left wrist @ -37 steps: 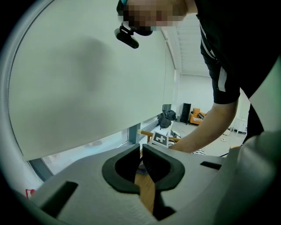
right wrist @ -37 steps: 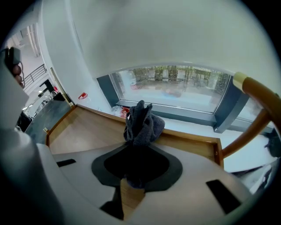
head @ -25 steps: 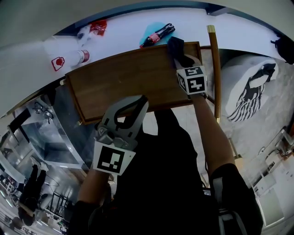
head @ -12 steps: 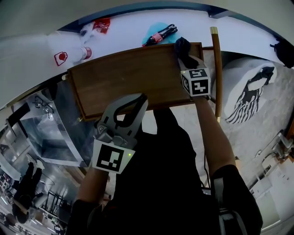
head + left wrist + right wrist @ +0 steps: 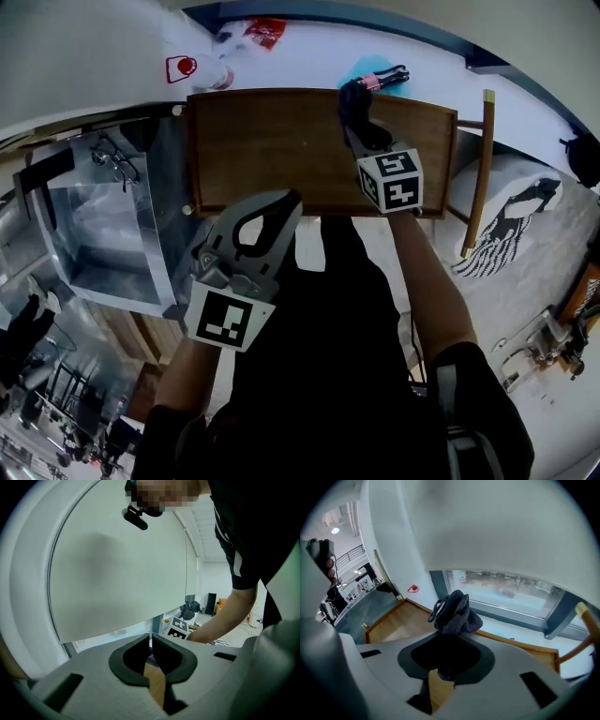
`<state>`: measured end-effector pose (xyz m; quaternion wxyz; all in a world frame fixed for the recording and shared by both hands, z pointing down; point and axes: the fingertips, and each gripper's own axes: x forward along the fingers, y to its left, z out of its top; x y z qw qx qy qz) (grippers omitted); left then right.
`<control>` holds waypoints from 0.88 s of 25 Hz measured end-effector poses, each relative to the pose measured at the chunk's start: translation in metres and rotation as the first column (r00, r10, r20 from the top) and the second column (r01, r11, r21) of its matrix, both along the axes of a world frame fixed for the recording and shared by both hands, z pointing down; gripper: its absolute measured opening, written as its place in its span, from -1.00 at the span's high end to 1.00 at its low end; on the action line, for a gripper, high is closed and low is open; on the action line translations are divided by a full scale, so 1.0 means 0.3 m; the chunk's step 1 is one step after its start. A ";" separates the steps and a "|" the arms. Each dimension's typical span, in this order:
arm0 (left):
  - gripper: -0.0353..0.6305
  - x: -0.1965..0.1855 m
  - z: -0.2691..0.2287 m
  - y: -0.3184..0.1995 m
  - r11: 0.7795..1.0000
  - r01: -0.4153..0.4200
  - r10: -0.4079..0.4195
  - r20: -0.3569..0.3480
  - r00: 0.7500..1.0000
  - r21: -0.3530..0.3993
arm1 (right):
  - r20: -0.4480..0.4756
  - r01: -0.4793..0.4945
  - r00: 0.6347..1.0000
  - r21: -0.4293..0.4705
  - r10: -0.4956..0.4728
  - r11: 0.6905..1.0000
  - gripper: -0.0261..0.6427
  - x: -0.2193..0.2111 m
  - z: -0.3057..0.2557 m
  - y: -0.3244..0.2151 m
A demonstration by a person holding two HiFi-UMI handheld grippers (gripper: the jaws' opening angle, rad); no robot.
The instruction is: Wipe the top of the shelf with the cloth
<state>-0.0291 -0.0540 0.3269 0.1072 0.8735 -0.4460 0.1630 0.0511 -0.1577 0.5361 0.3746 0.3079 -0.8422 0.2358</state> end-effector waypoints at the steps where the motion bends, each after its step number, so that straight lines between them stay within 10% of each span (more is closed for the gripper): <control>1: 0.79 -0.041 0.003 0.021 1.000 0.020 -0.020 0.000 1.000 -0.004 | 0.014 0.025 1.000 -0.007 -0.025 1.000 0.67 -0.067 0.004 0.027; 12: 0.80 -0.391 0.018 0.246 0.984 0.177 -0.178 -0.017 0.984 -0.021 | 0.102 0.293 0.953 -0.081 -0.285 0.953 0.67 -0.704 0.064 0.383; 22: 0.80 -0.557 0.068 0.357 0.966 0.254 -0.256 -0.024 0.966 -0.049 | 0.094 0.382 0.923 -0.118 -0.373 0.916 0.67 -0.902 0.143 0.527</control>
